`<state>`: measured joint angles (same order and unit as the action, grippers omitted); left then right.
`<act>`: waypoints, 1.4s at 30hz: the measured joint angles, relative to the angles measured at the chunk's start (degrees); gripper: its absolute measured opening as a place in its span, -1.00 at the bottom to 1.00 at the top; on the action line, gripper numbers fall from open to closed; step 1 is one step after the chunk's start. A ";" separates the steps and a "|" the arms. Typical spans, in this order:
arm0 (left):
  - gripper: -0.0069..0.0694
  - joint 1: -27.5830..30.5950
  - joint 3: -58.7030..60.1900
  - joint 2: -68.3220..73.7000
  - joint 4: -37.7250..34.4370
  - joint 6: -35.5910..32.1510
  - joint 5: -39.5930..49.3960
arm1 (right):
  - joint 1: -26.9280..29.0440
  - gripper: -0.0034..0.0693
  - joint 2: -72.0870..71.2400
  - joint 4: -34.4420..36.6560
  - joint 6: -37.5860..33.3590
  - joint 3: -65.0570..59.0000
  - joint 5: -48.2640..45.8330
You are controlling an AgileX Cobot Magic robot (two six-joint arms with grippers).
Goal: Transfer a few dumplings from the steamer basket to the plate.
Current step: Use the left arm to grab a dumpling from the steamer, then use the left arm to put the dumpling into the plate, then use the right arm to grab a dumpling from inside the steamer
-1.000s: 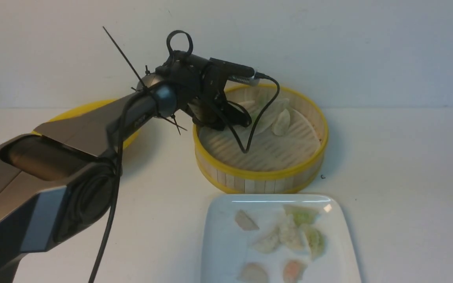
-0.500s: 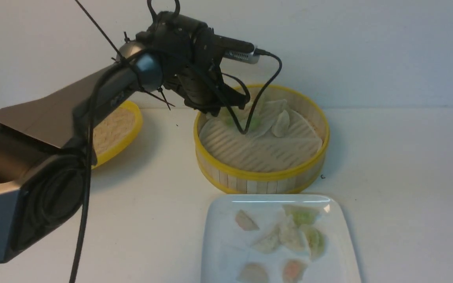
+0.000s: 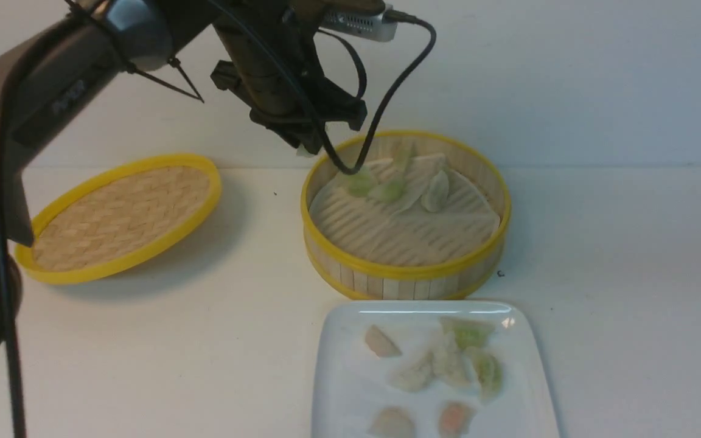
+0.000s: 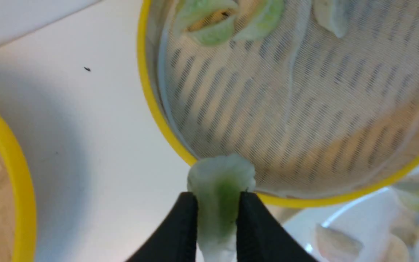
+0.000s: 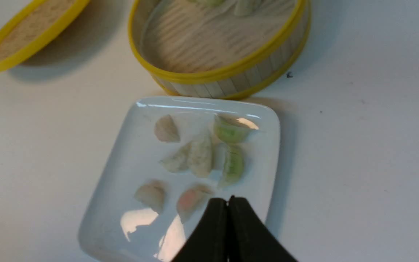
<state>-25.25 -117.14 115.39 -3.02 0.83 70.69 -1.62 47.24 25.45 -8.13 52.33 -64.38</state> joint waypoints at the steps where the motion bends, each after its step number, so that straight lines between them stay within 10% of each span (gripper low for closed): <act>1: -0.51 -0.23 1.37 -0.64 -0.75 0.00 0.00 | 0.00 -0.95 1.02 -0.08 -0.06 0.41 0.00; 15: -0.51 -20.36 38.87 -11.84 -5.78 -0.35 -9.28 | 0.00 -0.95 9.41 5.73 -8.90 3.16 0.59; 27: -0.46 -21.41 39.60 -3.61 2.01 4.81 -20.81 | 0.00 -0.95 9.41 6.51 -11.68 3.16 0.22; 37: 0.28 -21.36 36.95 -3.57 6.53 9.14 -16.69 | 0.00 -0.95 11.93 7.69 -11.79 6.94 0.74; 42: 0.00 -21.36 33.95 -6.16 12.03 11.81 -11.46 | -1.14 -0.95 20.28 8.29 -11.91 14.95 -0.01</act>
<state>-46.61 -83.19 109.22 9.01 12.63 59.23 -2.76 67.52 33.74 -20.05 67.28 -64.39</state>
